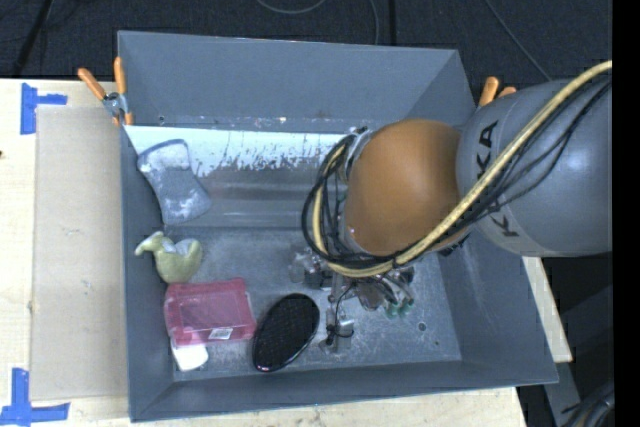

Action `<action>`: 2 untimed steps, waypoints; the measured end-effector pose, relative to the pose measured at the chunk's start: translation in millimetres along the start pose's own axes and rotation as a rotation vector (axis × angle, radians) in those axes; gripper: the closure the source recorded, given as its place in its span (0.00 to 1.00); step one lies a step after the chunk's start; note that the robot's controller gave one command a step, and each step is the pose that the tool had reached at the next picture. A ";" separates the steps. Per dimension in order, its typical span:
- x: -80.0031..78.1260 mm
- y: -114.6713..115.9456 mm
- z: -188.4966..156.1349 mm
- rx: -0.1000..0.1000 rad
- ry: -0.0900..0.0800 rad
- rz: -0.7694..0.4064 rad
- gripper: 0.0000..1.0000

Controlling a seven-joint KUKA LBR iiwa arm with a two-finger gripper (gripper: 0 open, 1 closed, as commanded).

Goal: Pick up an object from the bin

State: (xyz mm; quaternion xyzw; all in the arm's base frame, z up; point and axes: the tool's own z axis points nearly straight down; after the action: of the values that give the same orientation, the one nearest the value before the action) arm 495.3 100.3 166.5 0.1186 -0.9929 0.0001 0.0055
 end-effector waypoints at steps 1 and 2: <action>0.4 10.1 -20.1 0.002 -0.016 -0.044 0.00; 3.5 18.8 28.9 0.000 -0.008 -0.079 0.00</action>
Offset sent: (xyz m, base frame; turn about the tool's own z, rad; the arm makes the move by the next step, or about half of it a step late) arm -0.0136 0.0232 -0.0642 -0.1049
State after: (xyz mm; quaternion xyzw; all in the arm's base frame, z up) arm 487.1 117.8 137.7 0.1575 -0.9875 -0.0004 0.0013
